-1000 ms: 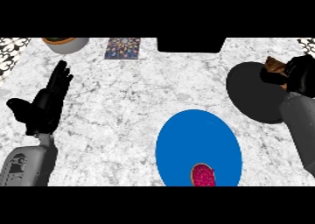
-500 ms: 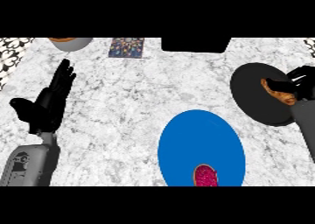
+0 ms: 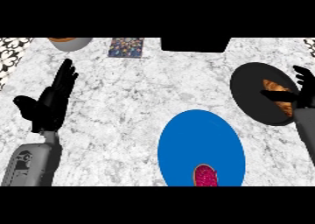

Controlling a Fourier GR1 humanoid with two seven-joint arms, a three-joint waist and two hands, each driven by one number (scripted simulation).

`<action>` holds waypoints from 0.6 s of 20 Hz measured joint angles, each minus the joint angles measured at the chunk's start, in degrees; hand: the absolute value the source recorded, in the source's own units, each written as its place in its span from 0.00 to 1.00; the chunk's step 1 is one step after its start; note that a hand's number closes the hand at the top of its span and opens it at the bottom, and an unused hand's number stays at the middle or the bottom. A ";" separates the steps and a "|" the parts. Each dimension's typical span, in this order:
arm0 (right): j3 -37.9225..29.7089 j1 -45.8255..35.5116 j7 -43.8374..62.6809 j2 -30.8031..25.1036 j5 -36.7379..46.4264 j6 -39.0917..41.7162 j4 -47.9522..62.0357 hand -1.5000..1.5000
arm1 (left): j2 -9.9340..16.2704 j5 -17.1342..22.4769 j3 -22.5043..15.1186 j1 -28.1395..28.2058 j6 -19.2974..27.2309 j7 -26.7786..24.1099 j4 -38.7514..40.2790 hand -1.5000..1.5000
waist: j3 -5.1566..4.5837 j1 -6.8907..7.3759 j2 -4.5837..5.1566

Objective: Pick the croissant from the plate and place it in the pan

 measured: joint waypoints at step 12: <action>-9.61 8.82 -19.13 5.70 -16.41 7.70 -11.56 0.00 | 1.16 0.38 1.66 3.41 0.08 0.27 -1.30 0.50 | -0.31 -3.26 -1.53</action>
